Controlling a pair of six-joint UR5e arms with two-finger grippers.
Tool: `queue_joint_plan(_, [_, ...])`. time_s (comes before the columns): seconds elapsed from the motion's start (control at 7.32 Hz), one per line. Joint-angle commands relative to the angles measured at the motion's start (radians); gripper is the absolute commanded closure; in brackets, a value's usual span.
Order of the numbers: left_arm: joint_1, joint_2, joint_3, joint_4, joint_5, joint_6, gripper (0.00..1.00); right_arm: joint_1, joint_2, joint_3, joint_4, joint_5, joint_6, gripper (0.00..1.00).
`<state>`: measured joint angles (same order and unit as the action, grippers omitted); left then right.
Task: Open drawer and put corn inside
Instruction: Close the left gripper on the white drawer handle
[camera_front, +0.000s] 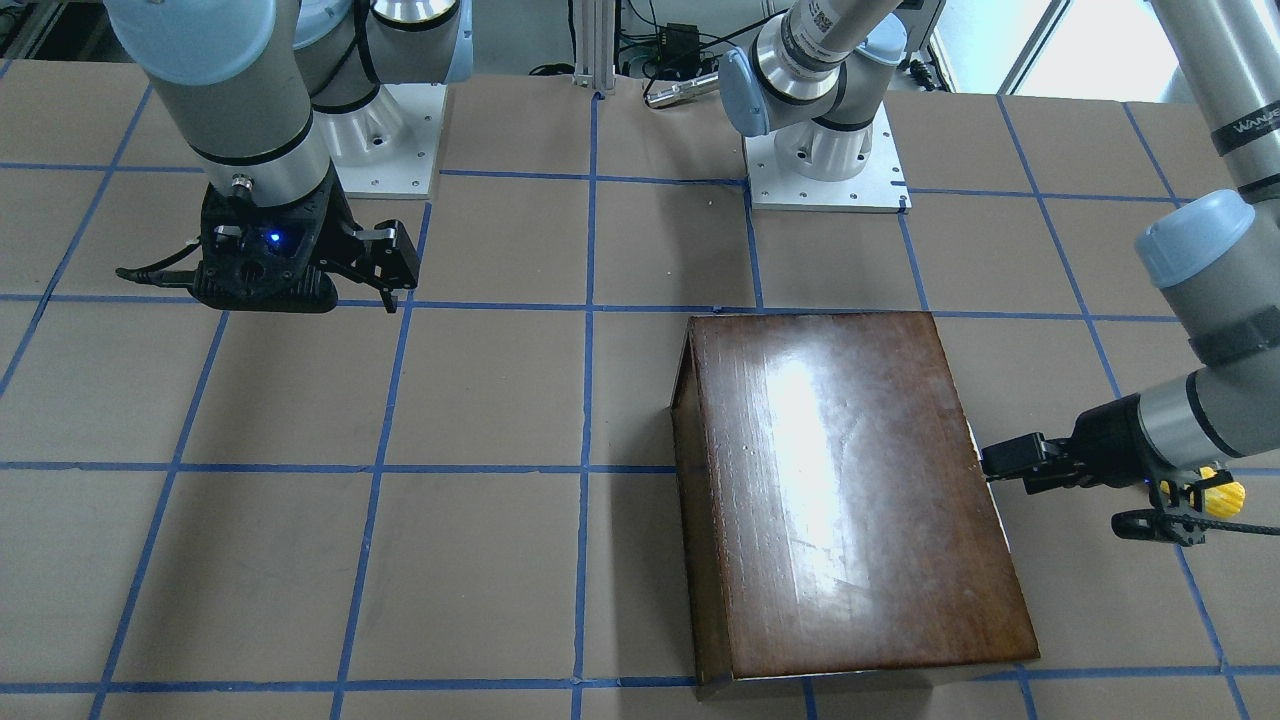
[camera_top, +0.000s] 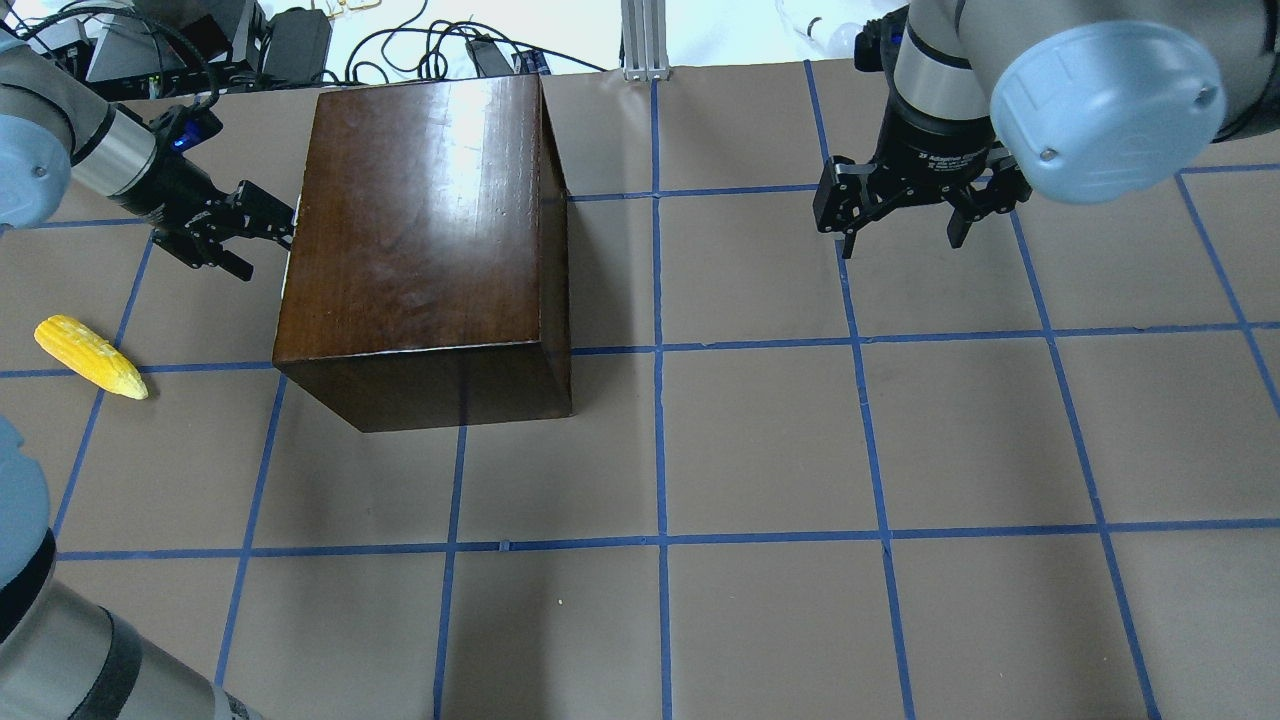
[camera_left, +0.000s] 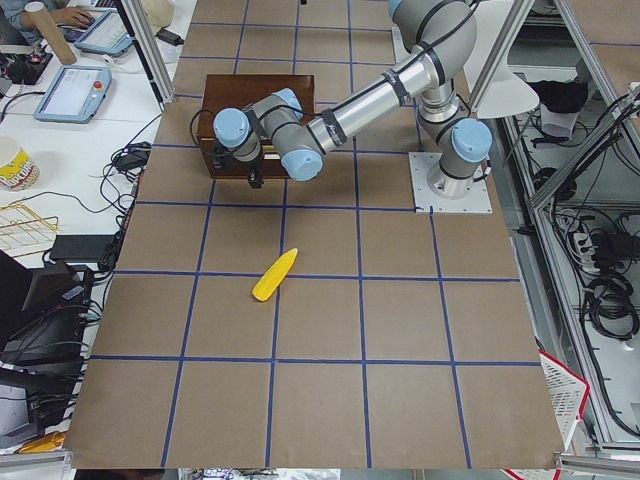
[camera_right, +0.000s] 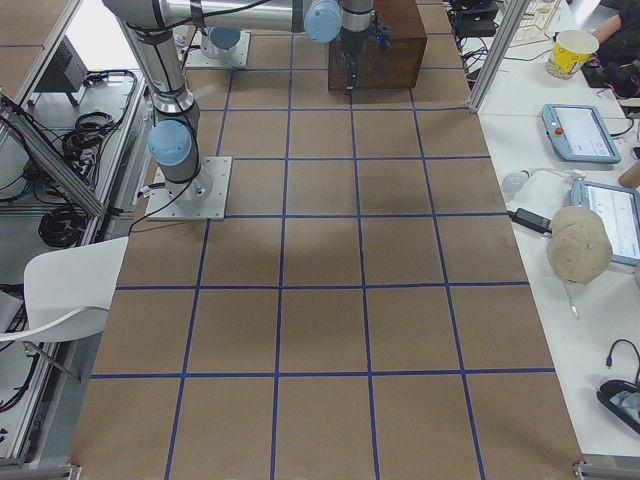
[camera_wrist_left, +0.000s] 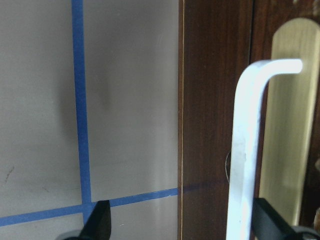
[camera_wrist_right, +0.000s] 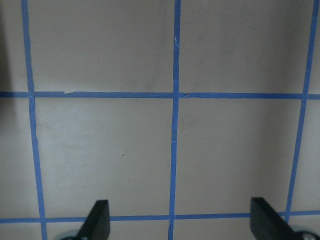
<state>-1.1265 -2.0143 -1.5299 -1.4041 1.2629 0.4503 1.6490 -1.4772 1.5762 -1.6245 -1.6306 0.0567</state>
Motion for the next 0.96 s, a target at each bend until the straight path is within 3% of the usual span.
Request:
queue_joint_plan(0.0, [0.001,-0.011,-0.006,0.004,0.001,0.010,0.00,0.000,0.000,0.001,0.000,0.000,0.000,0.00])
queue_joint_plan(0.82, [0.002,-0.011,-0.003,0.053,0.015,0.010,0.00,0.000,0.000,0.001,0.000,0.000,0.000,0.00])
